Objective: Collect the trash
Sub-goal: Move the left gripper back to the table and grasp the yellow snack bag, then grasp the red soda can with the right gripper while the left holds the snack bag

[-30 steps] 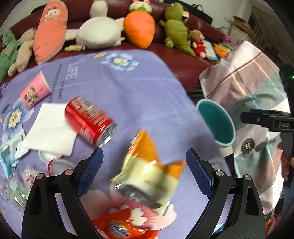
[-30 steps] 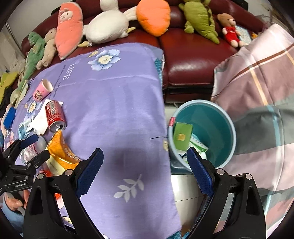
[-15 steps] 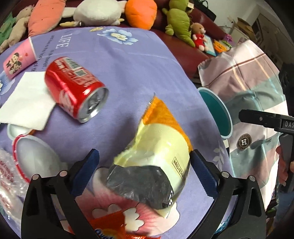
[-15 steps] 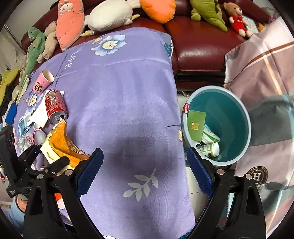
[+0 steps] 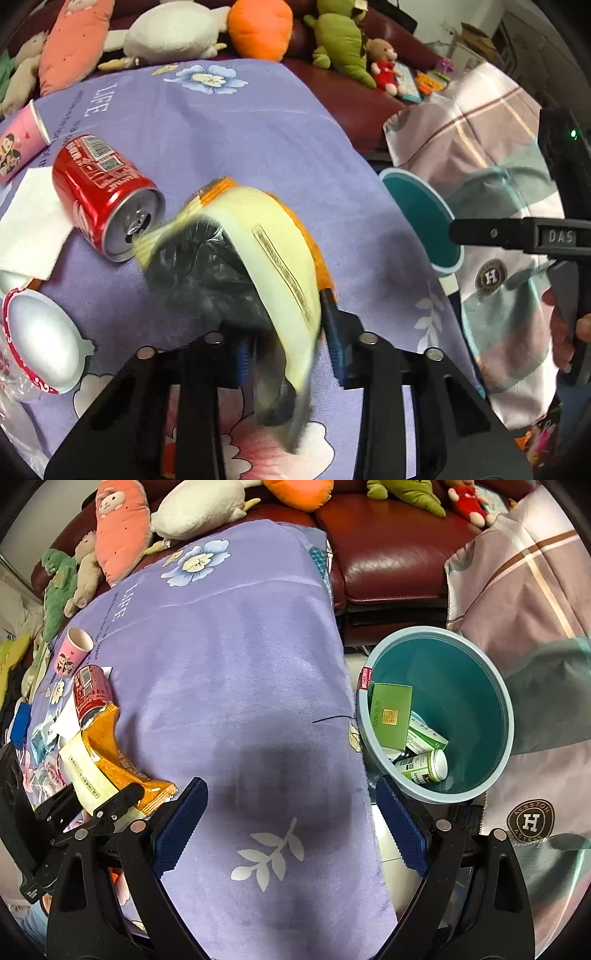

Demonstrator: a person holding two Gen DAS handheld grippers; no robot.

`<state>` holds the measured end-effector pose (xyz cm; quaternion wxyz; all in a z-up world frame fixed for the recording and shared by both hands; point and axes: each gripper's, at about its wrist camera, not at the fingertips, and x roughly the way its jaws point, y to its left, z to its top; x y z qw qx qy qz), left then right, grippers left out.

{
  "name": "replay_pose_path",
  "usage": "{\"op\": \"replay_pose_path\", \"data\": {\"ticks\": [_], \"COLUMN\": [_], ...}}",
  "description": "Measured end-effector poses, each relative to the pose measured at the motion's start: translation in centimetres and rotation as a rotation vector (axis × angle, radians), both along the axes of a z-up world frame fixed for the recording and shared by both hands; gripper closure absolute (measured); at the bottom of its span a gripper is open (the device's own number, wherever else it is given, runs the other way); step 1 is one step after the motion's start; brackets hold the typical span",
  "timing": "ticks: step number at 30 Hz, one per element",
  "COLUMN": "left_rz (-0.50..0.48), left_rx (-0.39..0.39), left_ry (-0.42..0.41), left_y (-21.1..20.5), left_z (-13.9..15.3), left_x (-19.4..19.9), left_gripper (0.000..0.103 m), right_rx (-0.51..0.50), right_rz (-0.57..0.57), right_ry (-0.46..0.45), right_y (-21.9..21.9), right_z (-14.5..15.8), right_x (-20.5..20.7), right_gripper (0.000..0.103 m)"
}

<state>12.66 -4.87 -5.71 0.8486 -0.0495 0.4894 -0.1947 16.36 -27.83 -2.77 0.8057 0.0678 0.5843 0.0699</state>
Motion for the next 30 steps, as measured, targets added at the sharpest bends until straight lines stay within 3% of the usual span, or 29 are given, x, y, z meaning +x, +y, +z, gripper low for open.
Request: {"op": "replay_pose_path", "data": {"ticks": [7,14,21,30], "left_rz": [0.050,0.179,0.288,0.334], "left_rx": [-0.033,-0.041,-0.044,-0.063], "left_ry": [-0.064,-0.139,-0.142,-0.105], "left_y": [3.3,11.1,18.2,22.2], "left_z": [3.4,6.8,6.8,5.3], "left_x": [0.3,1.1,1.8,3.0], "left_gripper": [0.074,0.073,0.073,0.073], "right_rx": [-0.003,0.038,0.093,0.115], "right_rz": [0.032,0.147,0.319,0.437], "right_ry": [-0.004,-0.035,-0.030,0.083], "right_y": [1.9,8.1,17.4,25.3], "right_z": [0.8,2.9,3.1,-0.8], "right_x": [0.9,3.3,7.0,10.6], "right_gripper": [0.015,0.015,0.015,0.015]}}
